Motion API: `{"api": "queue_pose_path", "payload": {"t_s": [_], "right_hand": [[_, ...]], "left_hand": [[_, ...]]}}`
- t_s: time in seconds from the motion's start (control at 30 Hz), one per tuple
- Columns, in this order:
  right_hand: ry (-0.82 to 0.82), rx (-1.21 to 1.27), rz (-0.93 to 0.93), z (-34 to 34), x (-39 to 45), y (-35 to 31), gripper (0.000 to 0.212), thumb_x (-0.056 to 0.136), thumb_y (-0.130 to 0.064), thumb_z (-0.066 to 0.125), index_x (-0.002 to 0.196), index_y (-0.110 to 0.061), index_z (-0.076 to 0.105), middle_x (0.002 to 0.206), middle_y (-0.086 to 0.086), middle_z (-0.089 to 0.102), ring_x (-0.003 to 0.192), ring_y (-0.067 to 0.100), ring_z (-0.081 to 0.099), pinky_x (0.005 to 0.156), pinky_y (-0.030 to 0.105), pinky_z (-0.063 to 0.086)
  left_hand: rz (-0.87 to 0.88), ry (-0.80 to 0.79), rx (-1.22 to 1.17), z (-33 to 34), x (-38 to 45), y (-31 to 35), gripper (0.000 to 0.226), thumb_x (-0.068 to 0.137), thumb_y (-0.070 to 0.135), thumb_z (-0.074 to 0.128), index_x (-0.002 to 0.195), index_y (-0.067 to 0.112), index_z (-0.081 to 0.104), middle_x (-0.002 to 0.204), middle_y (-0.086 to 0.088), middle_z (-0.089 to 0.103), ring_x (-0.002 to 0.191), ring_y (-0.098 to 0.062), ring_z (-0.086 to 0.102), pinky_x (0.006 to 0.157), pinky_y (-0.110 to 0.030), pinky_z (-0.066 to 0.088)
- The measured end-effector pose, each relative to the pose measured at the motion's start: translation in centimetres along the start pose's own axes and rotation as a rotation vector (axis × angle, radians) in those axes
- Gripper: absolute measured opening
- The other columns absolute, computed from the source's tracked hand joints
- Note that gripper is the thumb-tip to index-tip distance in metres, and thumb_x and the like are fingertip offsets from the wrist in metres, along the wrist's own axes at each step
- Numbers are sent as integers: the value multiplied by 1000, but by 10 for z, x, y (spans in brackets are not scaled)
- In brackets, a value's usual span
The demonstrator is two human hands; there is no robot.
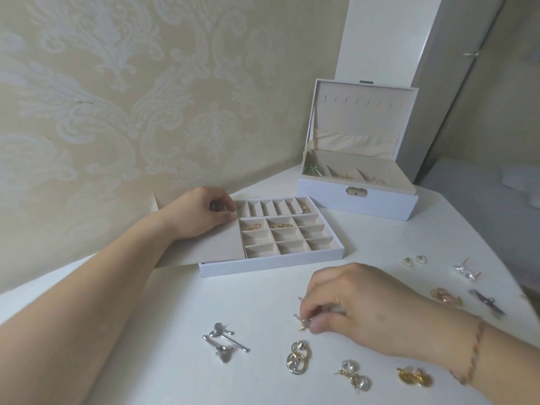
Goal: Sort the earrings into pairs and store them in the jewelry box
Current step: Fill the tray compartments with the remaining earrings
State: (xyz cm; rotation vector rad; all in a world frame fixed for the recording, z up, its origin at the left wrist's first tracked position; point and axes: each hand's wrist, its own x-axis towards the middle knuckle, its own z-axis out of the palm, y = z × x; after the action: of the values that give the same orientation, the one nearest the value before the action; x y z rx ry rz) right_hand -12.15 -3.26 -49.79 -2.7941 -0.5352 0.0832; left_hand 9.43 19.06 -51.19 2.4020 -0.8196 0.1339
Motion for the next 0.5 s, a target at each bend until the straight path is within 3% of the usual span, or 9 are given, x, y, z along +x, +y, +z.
{"api": "queue_pose_path", "payload": {"t_s": [0.17,0.27,0.33,0.43,0.5], "right_hand": [[14,168,19,-8,-2,3,5,85,-27,70,87,-32,71,89,-16,65,86,5,61,79,27,49],[176,436,88,-30,4,11,12,79,-10,77,77,-22,75,77,-11,70,59,0,61,57,10,42],[316,494,153,-44,16,22,9,78,-7,77,77,-16,75,67,-11,69,50,-6,55,53,3,37],[468,444,223,-56,42,44,9,79,-14,78,77,-22,74,76,-9,69,65,-9,57,64,-1,36],[479,389,266,-59,59,57,9,80,-16,78,79,-24,74,81,-8,70,72,-5,59,67,-1,37]], "left_hand": [[1,-5,4,0,0,0,5,87,24,69,91,21,69,74,8,56,66,-4,49,61,-9,36],[2,-4,-3,0,0,-1,4,87,24,69,91,21,68,75,7,57,65,-4,49,60,-8,36],[-1,-3,-11,0,0,-1,5,87,24,69,91,21,68,76,6,57,66,-5,50,60,-8,37],[-7,-4,-13,1,0,-2,7,87,25,69,92,20,69,75,8,57,66,-5,50,61,-10,37],[-8,-3,-17,1,0,-2,8,87,25,69,93,20,69,74,9,56,66,-5,50,62,-12,38]]}}
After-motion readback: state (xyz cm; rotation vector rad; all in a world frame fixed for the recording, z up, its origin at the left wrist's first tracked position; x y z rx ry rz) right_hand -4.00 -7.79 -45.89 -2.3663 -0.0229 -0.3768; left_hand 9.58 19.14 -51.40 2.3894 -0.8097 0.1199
